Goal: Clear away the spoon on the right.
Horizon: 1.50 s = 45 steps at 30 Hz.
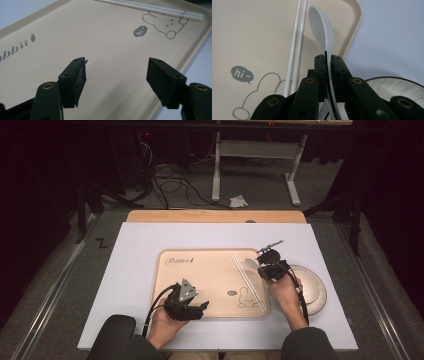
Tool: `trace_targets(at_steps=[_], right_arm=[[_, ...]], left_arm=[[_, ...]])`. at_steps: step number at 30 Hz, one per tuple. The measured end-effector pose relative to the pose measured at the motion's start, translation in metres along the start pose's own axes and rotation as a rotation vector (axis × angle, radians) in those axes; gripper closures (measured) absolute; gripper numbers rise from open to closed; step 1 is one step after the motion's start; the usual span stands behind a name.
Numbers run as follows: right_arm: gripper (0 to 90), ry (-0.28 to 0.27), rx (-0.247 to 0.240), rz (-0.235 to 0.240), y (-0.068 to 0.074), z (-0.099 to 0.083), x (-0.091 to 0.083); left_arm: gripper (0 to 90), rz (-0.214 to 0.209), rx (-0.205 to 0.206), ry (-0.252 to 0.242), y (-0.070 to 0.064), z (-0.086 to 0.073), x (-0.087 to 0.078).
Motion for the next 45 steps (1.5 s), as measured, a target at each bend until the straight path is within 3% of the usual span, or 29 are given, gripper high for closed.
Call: trace_targets(at_steps=[2, 4, 12, 22, 28, 45], right_arm=[[85.5, -0.015, 0.013, 0.002, 0.000, 0.003, 0.000], [85.5, 0.015, 0.011, -0.011, -0.002, 0.003, 0.007], [85.4, 0.039, 0.035, -0.024, -0.004, 0.006, 0.017], [85.1, 0.066, 0.022, -0.054, -0.003, 0.013, 0.028], [85.2, 0.062, 0.014, -0.037, 0.000, 0.018, 0.036], [84.7, 0.108, 0.009, -0.007, 0.002, 0.024, 0.059]], left_arm=[[32.6, 0.004, 0.000, 0.005, 0.000, 0.000, 0.002], [32.6, 0.009, 0.012, 0.006, 0.000, -0.001, 0.001], [32.6, 0.018, 0.010, -0.002, 0.000, 0.000, -0.002], [32.6, 0.038, 0.000, -0.004, 0.003, -0.004, -0.006], [32.8, 0.061, 0.000, -0.001, 0.005, -0.007, -0.011], [32.9, 0.132, -0.058, 0.003, 0.015, -0.023, -0.027]])
Point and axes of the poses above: each handheld gripper's, and its own axes: x roughly forward along the jaws, z roughly out of its top, y roughly to its left, the point moved 10 cm from there along x, roughly forward along the jaws, and after that the axes turned 1 degree about z, right-handed, at the moved point
